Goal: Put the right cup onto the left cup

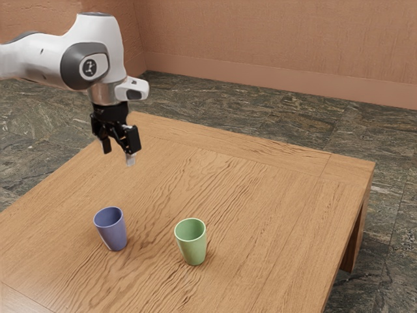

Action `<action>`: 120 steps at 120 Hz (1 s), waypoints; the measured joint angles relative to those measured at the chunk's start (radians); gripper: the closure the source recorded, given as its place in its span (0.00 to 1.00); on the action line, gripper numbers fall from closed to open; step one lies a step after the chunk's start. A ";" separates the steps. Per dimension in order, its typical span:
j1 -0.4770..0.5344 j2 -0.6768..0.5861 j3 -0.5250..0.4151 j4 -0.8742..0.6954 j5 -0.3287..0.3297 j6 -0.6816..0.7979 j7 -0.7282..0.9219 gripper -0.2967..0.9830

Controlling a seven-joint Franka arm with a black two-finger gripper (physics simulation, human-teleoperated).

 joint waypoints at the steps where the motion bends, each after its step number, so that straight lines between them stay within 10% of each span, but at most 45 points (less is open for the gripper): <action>1: -0.002 0.001 -0.001 -0.006 -0.003 0.003 0.000 0.23; 120: -0.025 0.218 -0.149 -0.159 -0.138 0.350 -0.047 0.23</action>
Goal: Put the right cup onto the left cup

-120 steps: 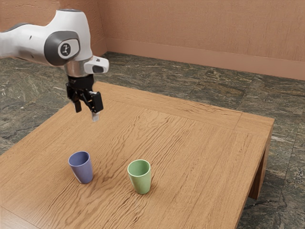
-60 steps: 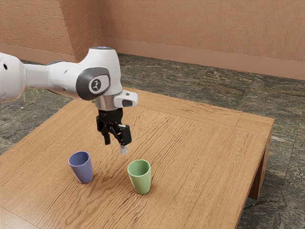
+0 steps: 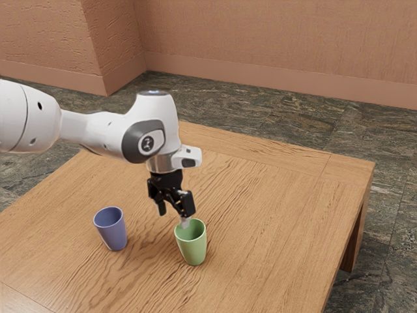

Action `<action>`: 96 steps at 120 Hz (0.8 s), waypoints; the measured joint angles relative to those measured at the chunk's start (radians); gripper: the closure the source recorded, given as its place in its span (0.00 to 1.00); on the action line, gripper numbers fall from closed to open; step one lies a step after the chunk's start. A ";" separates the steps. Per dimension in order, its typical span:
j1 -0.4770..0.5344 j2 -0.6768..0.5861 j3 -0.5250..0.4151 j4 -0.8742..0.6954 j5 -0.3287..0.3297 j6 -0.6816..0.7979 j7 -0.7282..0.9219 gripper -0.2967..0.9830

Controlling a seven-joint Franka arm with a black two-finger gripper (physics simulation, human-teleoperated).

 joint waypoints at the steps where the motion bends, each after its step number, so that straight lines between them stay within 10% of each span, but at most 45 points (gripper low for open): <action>1: -0.001 0.002 0.000 0.000 0.000 0.003 0.000 0.23; 50: -0.002 0.082 -0.003 0.001 0.001 0.089 -0.010 0.24; 96: -0.010 0.068 -0.003 0.000 0.018 0.079 -0.013 0.76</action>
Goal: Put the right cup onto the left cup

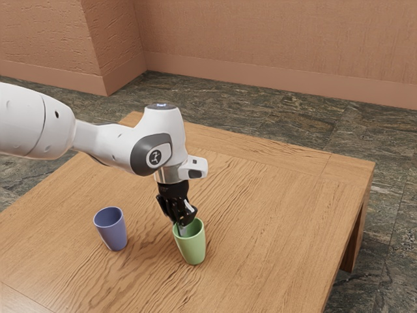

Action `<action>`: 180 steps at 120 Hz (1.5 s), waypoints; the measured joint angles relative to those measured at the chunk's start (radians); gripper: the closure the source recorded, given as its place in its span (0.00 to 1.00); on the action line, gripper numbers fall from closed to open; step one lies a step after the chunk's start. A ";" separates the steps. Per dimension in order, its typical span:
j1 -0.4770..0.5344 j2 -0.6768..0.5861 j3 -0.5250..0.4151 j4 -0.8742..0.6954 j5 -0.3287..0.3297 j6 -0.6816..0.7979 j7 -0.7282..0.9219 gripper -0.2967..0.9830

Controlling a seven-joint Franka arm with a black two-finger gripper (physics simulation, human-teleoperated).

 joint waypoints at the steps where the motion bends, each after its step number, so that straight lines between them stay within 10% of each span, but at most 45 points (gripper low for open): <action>1: 0.000 -0.001 0.000 0.000 0.000 0.000 0.000 0.77; 180: 0.207 -0.487 0.033 -0.181 0.063 -0.252 -0.007 0.85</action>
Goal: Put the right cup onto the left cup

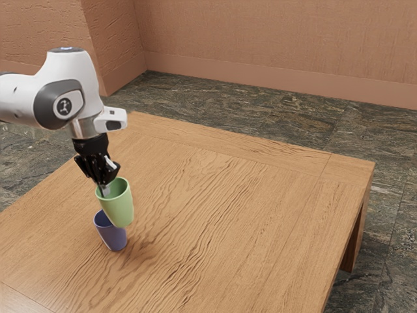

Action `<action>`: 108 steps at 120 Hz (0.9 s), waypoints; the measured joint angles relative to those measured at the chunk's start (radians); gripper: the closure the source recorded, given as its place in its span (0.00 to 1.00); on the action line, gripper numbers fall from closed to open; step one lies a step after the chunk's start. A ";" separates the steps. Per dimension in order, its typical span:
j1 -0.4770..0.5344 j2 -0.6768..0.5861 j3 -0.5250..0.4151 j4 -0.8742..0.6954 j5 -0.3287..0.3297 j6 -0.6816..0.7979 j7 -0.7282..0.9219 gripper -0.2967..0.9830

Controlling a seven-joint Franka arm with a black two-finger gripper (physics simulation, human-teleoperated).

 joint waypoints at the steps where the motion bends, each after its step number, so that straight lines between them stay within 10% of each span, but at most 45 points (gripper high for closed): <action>1: 0.001 -0.001 0.003 0.000 0.001 -0.001 0.002 0.85; 108: 0.041 0.102 0.114 0.052 0.010 0.016 0.176 0.85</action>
